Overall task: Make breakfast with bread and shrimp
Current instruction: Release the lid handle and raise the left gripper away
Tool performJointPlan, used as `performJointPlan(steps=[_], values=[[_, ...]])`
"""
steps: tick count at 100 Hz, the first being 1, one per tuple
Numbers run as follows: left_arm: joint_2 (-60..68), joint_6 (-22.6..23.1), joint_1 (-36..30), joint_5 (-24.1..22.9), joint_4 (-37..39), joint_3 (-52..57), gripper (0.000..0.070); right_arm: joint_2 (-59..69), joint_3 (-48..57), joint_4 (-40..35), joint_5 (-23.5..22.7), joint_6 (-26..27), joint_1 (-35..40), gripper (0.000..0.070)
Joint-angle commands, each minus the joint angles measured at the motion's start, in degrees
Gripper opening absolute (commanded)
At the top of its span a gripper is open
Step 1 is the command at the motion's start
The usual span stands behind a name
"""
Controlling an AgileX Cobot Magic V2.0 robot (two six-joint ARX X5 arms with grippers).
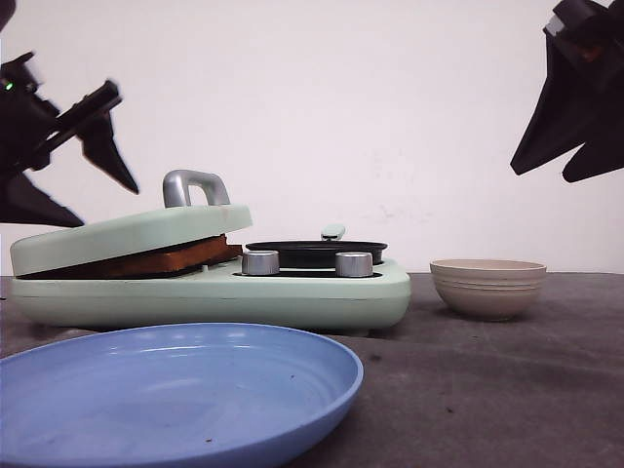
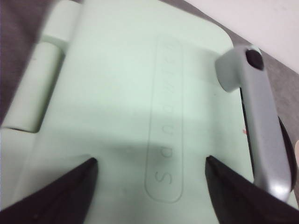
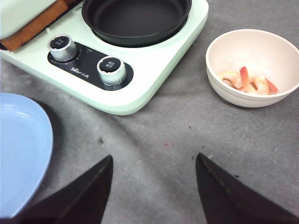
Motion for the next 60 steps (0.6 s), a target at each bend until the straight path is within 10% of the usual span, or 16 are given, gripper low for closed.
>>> performJointPlan(steps=[1, 60], values=[[1.0, 0.1, -0.9, 0.4, 0.2, 0.0, 0.0452, 0.2, 0.3, 0.3, 0.1, 0.5, 0.3, 0.0339], [-4.7, -0.9, -0.4, 6.3, 7.9, 4.1, 0.0434, 0.2, 0.3, 0.3, 0.8, 0.5, 0.3, 0.0338]])
